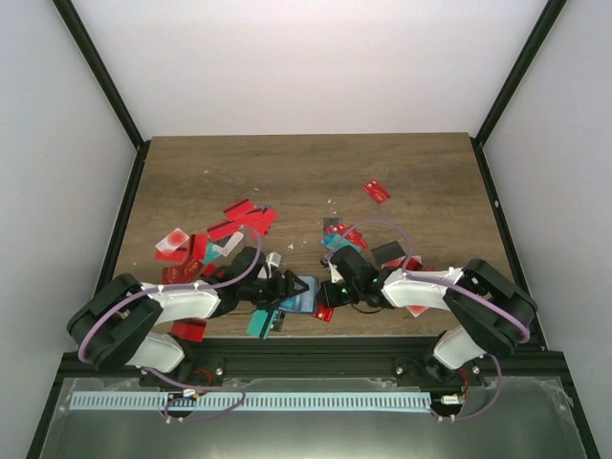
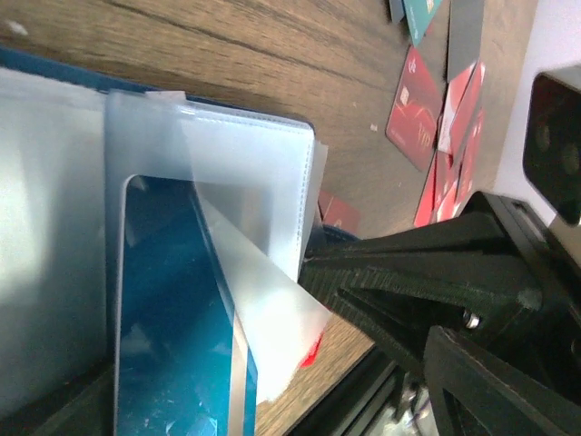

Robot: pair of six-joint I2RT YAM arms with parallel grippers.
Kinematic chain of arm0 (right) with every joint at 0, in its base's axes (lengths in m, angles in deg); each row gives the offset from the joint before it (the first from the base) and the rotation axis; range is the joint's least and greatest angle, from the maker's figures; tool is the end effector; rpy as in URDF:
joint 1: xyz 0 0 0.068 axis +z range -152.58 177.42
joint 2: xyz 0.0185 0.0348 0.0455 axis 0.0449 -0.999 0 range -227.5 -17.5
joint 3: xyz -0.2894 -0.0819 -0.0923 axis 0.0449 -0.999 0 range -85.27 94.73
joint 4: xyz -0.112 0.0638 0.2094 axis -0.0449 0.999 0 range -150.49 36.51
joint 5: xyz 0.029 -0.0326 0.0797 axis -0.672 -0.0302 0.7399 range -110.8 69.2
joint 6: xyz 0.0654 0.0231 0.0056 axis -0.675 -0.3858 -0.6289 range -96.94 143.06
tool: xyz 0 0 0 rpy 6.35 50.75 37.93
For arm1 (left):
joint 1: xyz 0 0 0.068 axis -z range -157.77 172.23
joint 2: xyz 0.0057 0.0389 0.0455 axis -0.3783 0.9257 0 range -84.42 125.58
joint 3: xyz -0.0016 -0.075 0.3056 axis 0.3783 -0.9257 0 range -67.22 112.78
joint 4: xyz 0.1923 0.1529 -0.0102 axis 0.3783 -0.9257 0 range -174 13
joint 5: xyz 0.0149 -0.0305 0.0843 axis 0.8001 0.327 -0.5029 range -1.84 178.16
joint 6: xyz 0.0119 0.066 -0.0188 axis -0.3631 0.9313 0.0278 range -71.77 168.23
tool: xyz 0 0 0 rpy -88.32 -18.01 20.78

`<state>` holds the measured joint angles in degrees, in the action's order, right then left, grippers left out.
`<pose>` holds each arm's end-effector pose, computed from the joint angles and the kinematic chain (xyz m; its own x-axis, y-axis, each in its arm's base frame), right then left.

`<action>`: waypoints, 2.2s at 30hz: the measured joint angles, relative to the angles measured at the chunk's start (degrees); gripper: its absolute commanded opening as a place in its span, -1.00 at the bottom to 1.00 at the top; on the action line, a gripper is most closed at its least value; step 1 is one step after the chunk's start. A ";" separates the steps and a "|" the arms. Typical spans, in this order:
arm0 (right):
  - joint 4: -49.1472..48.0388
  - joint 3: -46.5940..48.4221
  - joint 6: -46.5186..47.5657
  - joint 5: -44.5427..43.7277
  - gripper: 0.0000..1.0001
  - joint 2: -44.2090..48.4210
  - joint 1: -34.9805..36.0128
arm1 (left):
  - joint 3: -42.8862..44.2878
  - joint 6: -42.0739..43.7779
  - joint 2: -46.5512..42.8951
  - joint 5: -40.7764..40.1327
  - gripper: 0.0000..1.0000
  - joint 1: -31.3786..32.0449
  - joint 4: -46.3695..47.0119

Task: Put the credit cards into the card holder

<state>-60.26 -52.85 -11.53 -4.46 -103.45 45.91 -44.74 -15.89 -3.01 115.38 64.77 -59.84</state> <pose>0.1592 0.2039 0.1683 -0.9106 -0.2068 -0.3578 -0.3788 0.7639 0.5224 0.1563 -0.1787 0.1696 -0.9814 -0.1852 -0.0515 -0.0692 0.5904 -0.8041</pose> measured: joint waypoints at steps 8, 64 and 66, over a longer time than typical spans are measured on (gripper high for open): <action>1.51 0.76 0.02 -0.02 -0.99 0.00 0.09 | 2.10 3.26 -1.16 -0.17 0.77 0.07 -5.31; 2.23 -3.21 1.92 2.78 -0.99 7.67 -3.04 | 25.55 22.91 5.62 -7.56 1.00 5.97 -50.05; 2.23 -3.21 1.92 2.78 -0.99 7.76 -3.04 | 27.15 24.13 5.38 -9.53 1.00 6.36 -54.12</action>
<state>-58.03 -56.06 -9.61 -1.69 -95.69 42.88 -17.59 8.24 2.37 105.85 71.13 -113.95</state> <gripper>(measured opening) 0.015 0.999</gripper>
